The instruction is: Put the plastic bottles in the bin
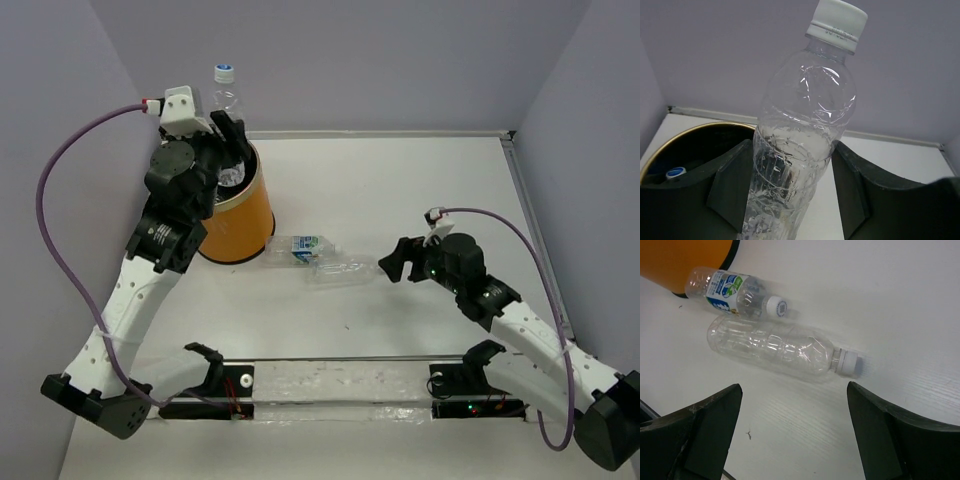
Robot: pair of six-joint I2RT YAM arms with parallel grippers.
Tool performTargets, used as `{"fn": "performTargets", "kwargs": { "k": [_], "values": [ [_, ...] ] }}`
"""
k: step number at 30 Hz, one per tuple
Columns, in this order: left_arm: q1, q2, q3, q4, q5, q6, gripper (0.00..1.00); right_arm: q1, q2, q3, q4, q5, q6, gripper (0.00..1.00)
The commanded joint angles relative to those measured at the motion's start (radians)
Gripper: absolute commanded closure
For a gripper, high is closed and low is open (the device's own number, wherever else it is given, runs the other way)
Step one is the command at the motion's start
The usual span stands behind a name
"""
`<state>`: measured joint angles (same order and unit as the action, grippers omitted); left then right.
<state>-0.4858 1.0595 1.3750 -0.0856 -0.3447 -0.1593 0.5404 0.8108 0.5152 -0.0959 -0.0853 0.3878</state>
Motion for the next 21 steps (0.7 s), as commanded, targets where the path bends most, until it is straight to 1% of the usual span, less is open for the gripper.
{"fn": "performTargets", "kwargs": {
  "k": [1,3,4,6,7,8,9,10,11,12,13,15,19,21],
  "values": [
    [0.142,0.048,-0.013,0.122,-0.067,-0.077,0.73,0.012,0.075,0.028,0.073,-0.082,-0.046,0.10],
    [0.261,0.069,-0.039,0.156,-0.036,-0.118,0.73,0.081,0.141,0.073,0.073,-0.084,-0.085,0.10],
    [0.262,0.077,-0.039,0.173,-0.036,-0.118,0.73,0.081,0.142,0.074,0.073,-0.077,-0.105,0.09],
    [0.291,0.097,-0.060,0.199,-0.089,-0.121,0.71,0.141,0.232,0.143,0.045,-0.062,-0.150,0.09],
    [0.297,0.105,-0.062,0.199,-0.094,-0.124,0.52,0.162,0.267,0.170,0.029,-0.036,-0.214,0.07],
    [0.306,0.112,-0.062,0.195,-0.091,-0.128,0.40,0.196,0.342,0.202,-0.017,-0.009,-0.242,0.07],
    [0.306,0.125,-0.063,0.176,-0.091,-0.131,0.30,0.207,0.382,0.267,-0.039,0.014,-0.274,0.07],
    [0.308,0.126,-0.071,0.169,-0.079,-0.140,0.09,0.216,0.459,0.298,-0.074,0.044,-0.330,0.06],
    [0.308,0.125,-0.076,0.164,-0.065,-0.141,0.01,0.216,0.493,0.325,-0.085,0.053,-0.358,0.06],
    [0.308,0.109,-0.086,0.161,-0.048,-0.141,0.01,0.231,0.525,0.351,-0.094,0.062,-0.377,0.06],
    [0.308,0.099,-0.094,0.156,-0.033,-0.141,0.01,0.242,0.554,0.400,-0.117,0.074,-0.450,0.05],
    [0.306,0.068,-0.123,0.144,0.013,-0.147,0.01,0.254,0.600,0.436,-0.126,0.070,-0.503,0.04],
    [0.308,-0.068,-0.197,0.116,0.113,-0.158,0.01,0.274,0.689,0.502,-0.159,0.035,-0.622,0.03],
    [0.308,-0.134,-0.249,0.092,0.159,-0.157,0.01,0.274,0.715,0.535,-0.192,0.024,-0.650,0.02]
  ]
}}
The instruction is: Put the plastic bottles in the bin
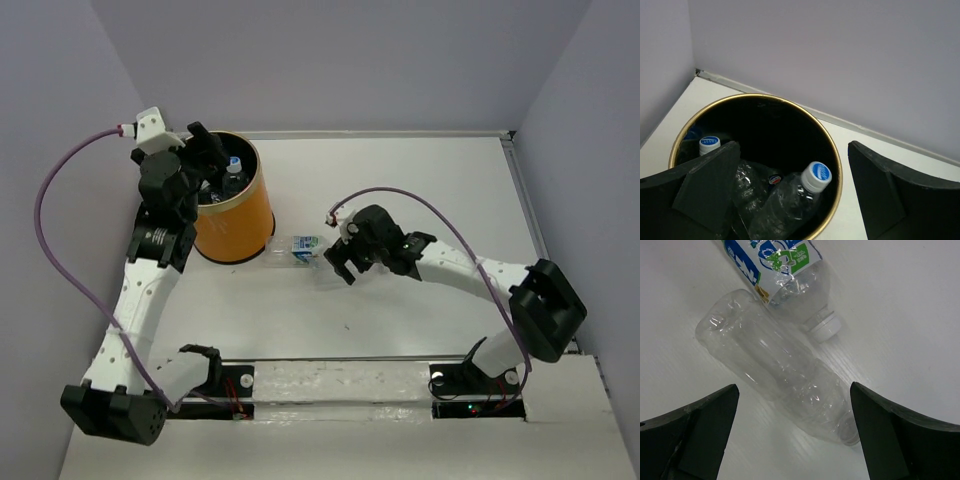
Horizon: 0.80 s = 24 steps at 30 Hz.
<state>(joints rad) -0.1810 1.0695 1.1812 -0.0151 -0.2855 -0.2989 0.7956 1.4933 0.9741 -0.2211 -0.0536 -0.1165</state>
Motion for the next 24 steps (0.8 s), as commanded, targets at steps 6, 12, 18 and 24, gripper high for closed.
{"fn": "performTargets", "kwargs": {
  "k": [6,12,18,24],
  "values": [
    [0.002,-0.287,-0.184,-0.032,0.160,0.001,0.01,0.028,0.122,0.135,-0.141,-0.066,-0.221,0.00],
    [-0.003,-0.332,-0.247,-0.022,0.192,0.014,0.01,0.028,0.225,0.209,-0.159,-0.143,-0.252,0.00],
    [-0.015,-0.365,-0.296,-0.005,0.197,0.029,0.01,0.051,0.294,0.210,-0.159,-0.157,-0.212,0.01],
    [-0.041,-0.437,-0.345,0.035,0.172,0.037,0.01,0.145,0.213,0.088,-0.143,-0.101,-0.117,0.22]
  ]
}}
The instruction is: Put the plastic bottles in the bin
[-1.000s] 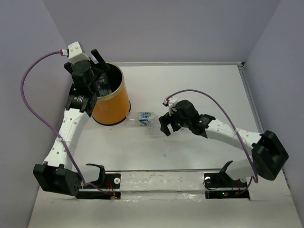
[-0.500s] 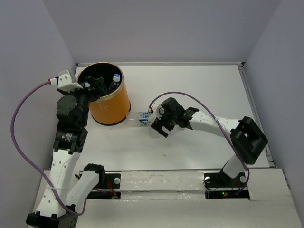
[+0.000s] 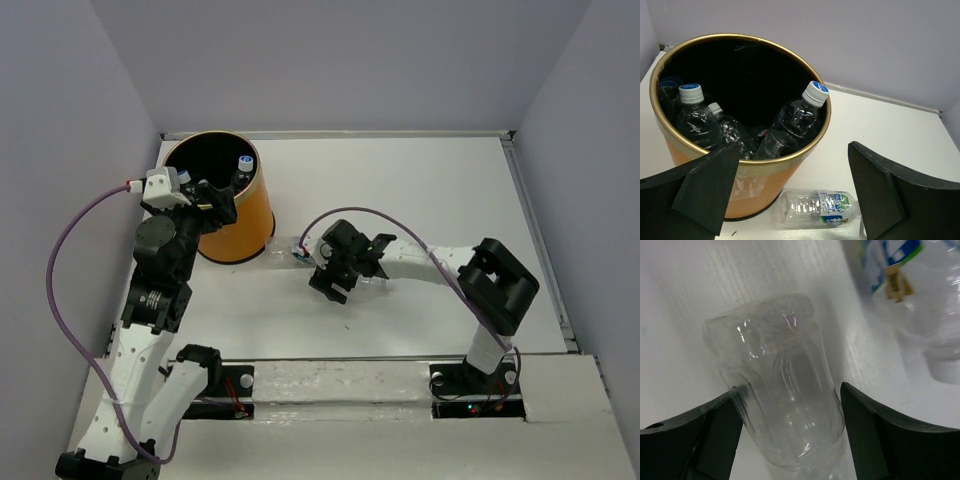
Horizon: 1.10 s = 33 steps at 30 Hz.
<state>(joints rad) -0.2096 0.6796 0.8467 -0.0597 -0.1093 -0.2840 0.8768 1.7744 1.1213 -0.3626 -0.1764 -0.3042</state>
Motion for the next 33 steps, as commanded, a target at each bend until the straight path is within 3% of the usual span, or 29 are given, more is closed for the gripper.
{"fn": "performTargets", "kwargs": {
  "k": [1,8,12,15,26,33],
  "values": [
    [-0.014,-0.052,-0.012,0.084,0.000,0.022,0.01,0.073,-0.084,-0.069,-0.001,0.031,0.083,0.26],
    [-0.042,-0.081,-0.020,0.086,-0.013,0.023,0.01,0.125,-0.283,-0.057,-0.004,0.069,0.134,0.49],
    [-0.051,-0.117,-0.003,0.069,-0.065,0.009,0.01,0.125,-0.366,0.072,0.045,0.104,0.129,0.52],
    [-0.059,-0.161,-0.006,0.061,-0.159,-0.004,0.01,0.125,-0.383,0.190,0.218,0.152,0.157,0.52],
    [-0.099,-0.209,-0.008,0.014,-0.320,-0.057,0.04,0.125,-0.023,0.685,0.819,0.008,0.300,0.54],
    [-0.137,-0.221,0.006,-0.012,-0.381,-0.079,0.04,0.103,0.368,1.079,0.949,-0.113,0.465,0.55]
  ]
}}
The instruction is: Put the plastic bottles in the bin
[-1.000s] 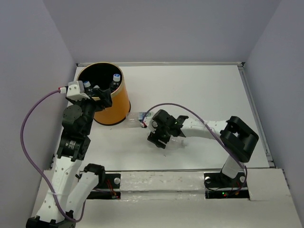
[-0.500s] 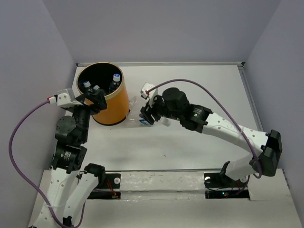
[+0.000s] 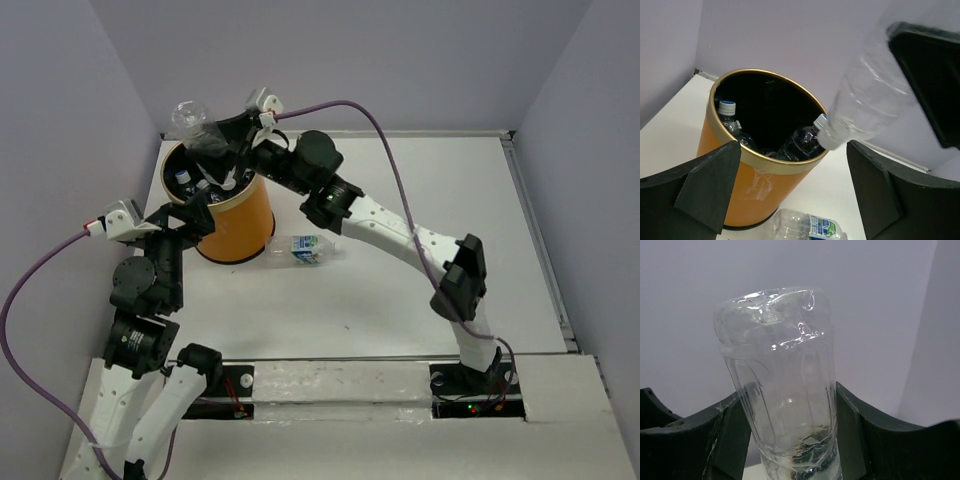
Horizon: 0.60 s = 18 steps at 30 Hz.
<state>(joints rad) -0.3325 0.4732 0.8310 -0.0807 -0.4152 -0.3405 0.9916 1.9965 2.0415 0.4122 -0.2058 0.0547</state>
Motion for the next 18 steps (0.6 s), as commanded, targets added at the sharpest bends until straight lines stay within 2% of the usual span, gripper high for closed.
{"fn": "performTargets", "kwargs": {
  "k": [1,2,6,8,9,10,14,18],
  "values": [
    [-0.017,-0.021,0.026,-0.001,-0.092,-0.028,0.04,-0.011,0.188,0.207,0.171,-0.083,0.120,0.55],
    [-0.020,-0.024,0.031,-0.007,-0.129,-0.029,0.05,-0.022,0.224,0.289,0.168,-0.072,0.149,0.55],
    [-0.040,-0.059,0.028,-0.013,-0.163,-0.029,0.05,-0.044,0.364,0.413,0.166,-0.044,0.218,0.54],
    [-0.049,-0.074,0.020,-0.002,-0.152,-0.017,0.05,-0.044,0.396,0.431,0.168,-0.030,0.238,0.47],
    [-0.053,-0.079,0.020,0.001,-0.143,-0.014,0.05,-0.044,0.401,0.433,0.166,-0.026,0.238,0.41],
    [-0.054,-0.081,0.022,0.002,-0.137,-0.012,0.05,-0.053,0.400,0.430,0.165,-0.018,0.235,0.26],
    [-0.056,-0.082,0.022,0.018,-0.059,0.003,0.05,-0.053,0.378,0.448,0.105,-0.012,0.212,0.04],
    [-0.056,-0.102,-0.006,0.071,0.007,0.043,0.05,-0.062,0.325,0.419,0.074,-0.011,0.201,0.00]
  ]
}}
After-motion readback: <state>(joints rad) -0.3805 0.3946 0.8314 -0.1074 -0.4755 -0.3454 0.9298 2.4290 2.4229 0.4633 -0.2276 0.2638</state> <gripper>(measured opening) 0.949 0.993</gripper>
